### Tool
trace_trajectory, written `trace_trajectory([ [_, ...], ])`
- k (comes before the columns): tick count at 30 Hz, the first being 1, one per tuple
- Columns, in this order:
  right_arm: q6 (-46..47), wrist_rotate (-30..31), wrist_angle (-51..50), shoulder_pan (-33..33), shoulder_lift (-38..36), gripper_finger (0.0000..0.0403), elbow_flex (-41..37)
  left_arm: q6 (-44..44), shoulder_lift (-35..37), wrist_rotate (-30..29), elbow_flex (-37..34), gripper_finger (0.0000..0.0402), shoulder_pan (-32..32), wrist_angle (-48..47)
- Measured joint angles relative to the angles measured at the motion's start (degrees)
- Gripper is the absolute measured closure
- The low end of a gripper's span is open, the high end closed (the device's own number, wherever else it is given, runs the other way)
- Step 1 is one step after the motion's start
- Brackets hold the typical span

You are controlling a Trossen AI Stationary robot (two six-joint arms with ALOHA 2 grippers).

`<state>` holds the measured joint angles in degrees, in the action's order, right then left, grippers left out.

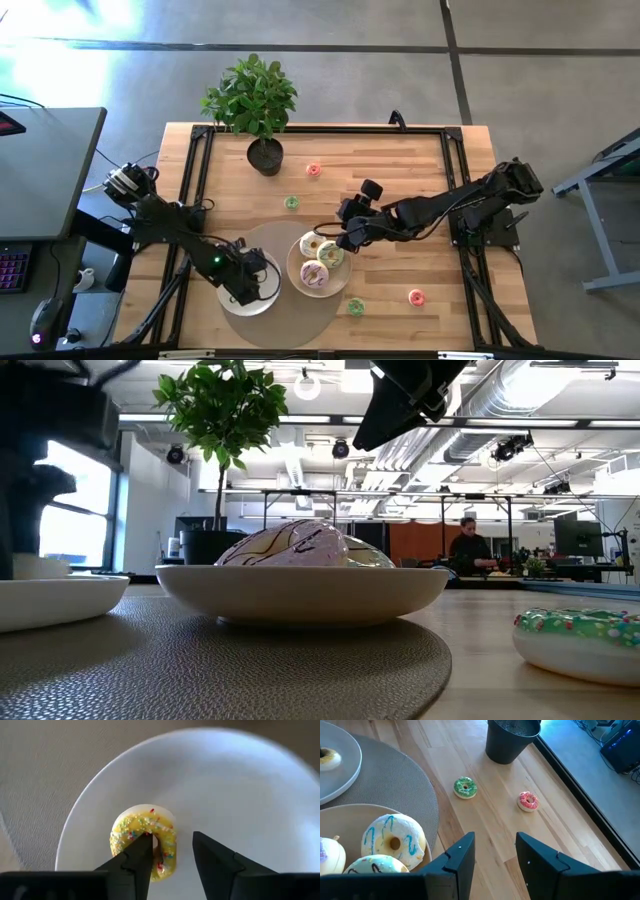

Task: Pick & Place donuts
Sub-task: Put the small yellow donut on the white plate

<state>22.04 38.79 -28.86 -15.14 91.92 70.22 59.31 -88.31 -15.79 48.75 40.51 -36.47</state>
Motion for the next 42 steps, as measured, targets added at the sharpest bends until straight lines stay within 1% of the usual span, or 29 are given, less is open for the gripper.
trace_trajectory([
  [3,0.0,0.0,0.0,0.0,0.0,0.0263,0.0,-3.2,0.0,-1.3,2.5,0.0264,0.0,-1.1],
  [5,0.0,0.0,0.0,0.0,0.0,0.0263,0.0,-3.6,0.0,-1.7,3.7,0.0264,-0.2,-2.4],
  [10,0.0,0.0,0.0,0.0,0.0,0.0263,0.0,-3.1,0.0,2.1,4.0,0.0264,-2.3,-4.6],
  [13,0.1,0.0,0.0,0.0,0.0,0.0263,0.0,-2.2,0.0,3.1,3.7,0.0263,-3.3,-5.8],
  [15,2.0,-0.4,0.6,0.0,0.1,0.0263,0.0,-2.4,0.0,3.4,3.7,0.0263,-4.0,-5.5],
  [18,3.0,-2.6,5.4,0.2,1.3,0.0263,0.0,-3.9,0.0,3.3,3.7,0.0263,-5.0,-4.6],
  [20,-0.1,-3.9,10.2,0.3,3.2,0.0263,0.0,-4.7,0.0,3.3,3.7,0.0263,-4.9,-4.1],
  [22,-4.0,-7.0,16.6,0.7,5.9,0.0263,0.0,-5.1,0.0,3.4,3.7,0.0263,-4.9,-3.9],
  [23,-5.9,-9.6,19.8,1.0,7.3,0.0263,0.0,-5.1,0.0,3.5,3.7,0.0263,-4.9,-3.9],
  [27,-12.3,-23.4,31.6,2.8,12.9,0.0263,0.0,-4.5,0.0,4.1,3.7,0.0263,-4.9,-3.9],
  [29,-13.4,-30.1,36.1,3.8,15.0,0.0263,0.0,-4.6,0.0,4.2,3.8,0.0263,-4.9,-3.8],
  [31,-13.3,-35.2,39.8,4.7,16.6,0.0263,0.0,-4.7,0.0,4.1,3.8,0.0263,-4.6,-3.8],
  [33,-13.2,-38.1,43.7,5.5,18.4,0.0263,0.0,-4.8,0.4,2.9,3.8,0.0263,-3.9,-4.0],
  [37,-13.1,-39.8,50.0,6.4,22.3,0.0263,0.0,-4.6,0.8,-0.2,3.9,0.0263,-1.9,-3.4],
  [40,-12.4,-41.7,57.1,6.7,25.7,0.0263,0.0,-3.4,0.7,-1.2,3.9,0.0263,-0.5,-3.4],
  [42,-10.8,-42.9,63.9,6.6,28.3,0.0263,0.0,-2.9,0.7,-1.3,3.9,0.0263,0.6,-3.5],
])
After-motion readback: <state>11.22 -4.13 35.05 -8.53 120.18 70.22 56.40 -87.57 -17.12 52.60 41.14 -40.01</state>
